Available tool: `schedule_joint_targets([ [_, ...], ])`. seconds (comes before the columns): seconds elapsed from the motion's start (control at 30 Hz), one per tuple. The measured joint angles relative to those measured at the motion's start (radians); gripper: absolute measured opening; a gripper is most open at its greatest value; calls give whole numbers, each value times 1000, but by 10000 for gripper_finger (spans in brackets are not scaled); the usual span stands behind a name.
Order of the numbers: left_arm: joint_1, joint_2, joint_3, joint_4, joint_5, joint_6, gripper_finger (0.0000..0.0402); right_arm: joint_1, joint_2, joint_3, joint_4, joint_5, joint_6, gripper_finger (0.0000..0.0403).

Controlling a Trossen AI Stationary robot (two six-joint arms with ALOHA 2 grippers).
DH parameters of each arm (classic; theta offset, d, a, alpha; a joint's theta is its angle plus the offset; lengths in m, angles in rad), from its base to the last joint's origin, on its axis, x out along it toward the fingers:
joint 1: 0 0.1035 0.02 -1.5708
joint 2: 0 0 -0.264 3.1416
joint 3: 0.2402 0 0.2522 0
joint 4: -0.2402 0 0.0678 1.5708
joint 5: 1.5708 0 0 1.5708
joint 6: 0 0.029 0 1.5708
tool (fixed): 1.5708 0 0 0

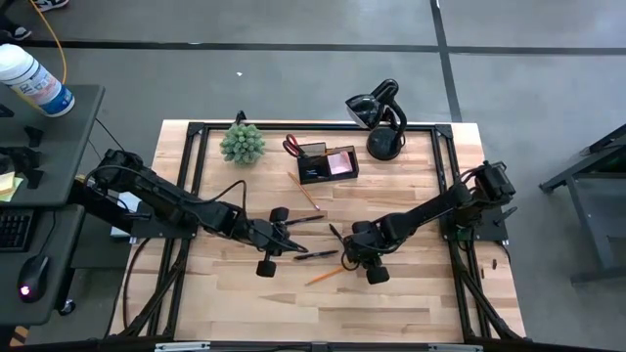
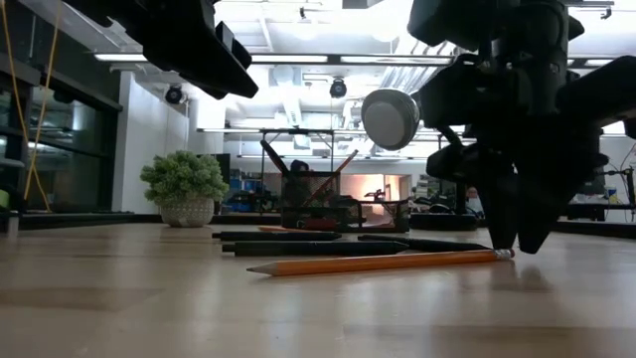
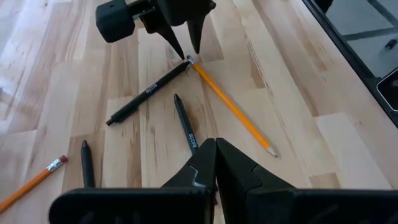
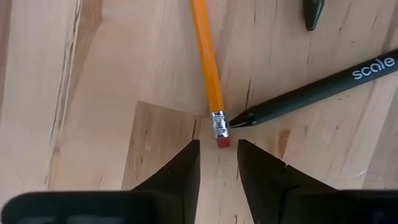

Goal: Pick and place office supplies into organizer
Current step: Put the bottom orange pencil into the black desk organizer

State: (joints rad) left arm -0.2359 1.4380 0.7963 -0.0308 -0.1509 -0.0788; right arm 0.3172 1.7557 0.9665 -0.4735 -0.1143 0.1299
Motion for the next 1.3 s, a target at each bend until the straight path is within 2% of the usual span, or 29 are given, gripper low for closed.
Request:
schedule_joint_targets([
  [0.27,0,0,0,-3,0,7,1,0,0,1,21,-8,0,74],
  [1.3,0,0,0,-27,-21,7,1,0,0,1,31,0,-10,78],
])
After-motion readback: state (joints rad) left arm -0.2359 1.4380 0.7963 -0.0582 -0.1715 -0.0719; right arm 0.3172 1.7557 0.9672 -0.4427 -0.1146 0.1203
